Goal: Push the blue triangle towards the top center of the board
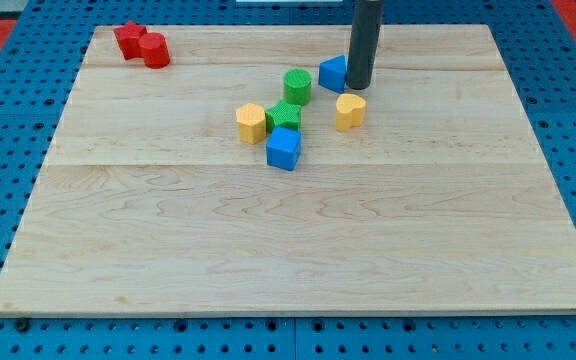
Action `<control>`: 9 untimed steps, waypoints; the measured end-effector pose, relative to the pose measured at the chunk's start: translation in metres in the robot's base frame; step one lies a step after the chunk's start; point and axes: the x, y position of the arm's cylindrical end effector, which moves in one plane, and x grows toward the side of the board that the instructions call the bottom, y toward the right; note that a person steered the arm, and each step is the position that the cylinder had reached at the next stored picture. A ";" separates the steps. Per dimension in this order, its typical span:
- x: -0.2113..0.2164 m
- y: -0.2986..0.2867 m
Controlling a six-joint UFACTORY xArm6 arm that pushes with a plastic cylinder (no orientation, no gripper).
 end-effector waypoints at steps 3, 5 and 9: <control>-0.007 -0.044; -0.040 -0.053; 0.003 0.004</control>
